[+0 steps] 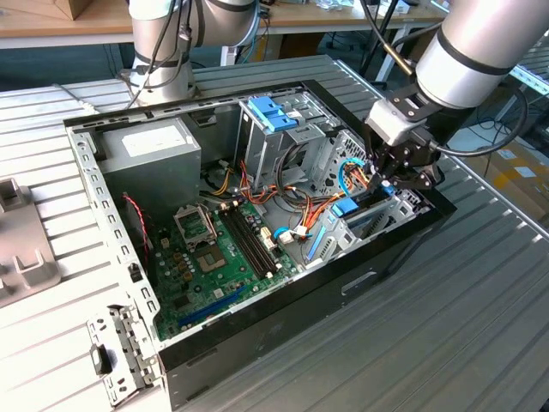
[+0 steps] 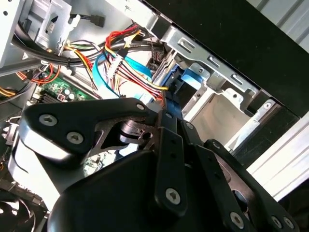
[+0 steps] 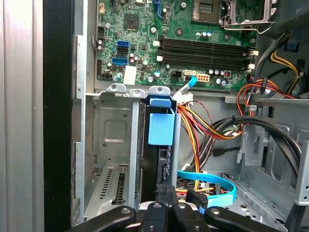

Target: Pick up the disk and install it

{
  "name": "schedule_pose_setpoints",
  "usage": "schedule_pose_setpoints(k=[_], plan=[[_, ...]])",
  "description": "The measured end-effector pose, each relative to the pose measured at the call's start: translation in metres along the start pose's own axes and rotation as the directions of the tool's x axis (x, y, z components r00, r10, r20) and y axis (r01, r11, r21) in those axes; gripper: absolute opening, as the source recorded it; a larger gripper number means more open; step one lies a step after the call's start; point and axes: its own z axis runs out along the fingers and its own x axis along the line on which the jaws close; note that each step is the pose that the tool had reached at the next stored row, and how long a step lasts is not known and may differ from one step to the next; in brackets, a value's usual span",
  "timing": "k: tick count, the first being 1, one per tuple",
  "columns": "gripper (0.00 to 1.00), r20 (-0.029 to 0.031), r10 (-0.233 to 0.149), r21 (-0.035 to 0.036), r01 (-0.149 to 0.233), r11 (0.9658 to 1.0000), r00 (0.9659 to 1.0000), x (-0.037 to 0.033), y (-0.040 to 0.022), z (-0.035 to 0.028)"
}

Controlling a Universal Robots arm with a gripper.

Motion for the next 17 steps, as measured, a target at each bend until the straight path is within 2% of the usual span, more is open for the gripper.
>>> schedule_pose_setpoints(k=[7, 10, 11, 13, 17], plan=[[0.11, 0.0023, 0.0, 0.0, 0.0, 1.0, 1.0, -0.0004, -0.0081, -0.001], [0.11, 0.0023, 0.0, -0.0006, 0.0, 1.0, 1.0, -0.0008, -0.012, -0.007], [0.11, 0.0032, 0.0, -0.0009, 0.0, 1.0, 1.0, -0.0011, -0.0138, -0.0107], [0.11, 0.0076, 0.001, -0.0034, -0.001, 1.0, 1.0, -0.0014, -0.0203, -0.0166], [0.11, 0.0163, 0.003, -0.011, -0.003, 0.9999, 0.9999, -0.0012, -0.0303, -0.0192]])
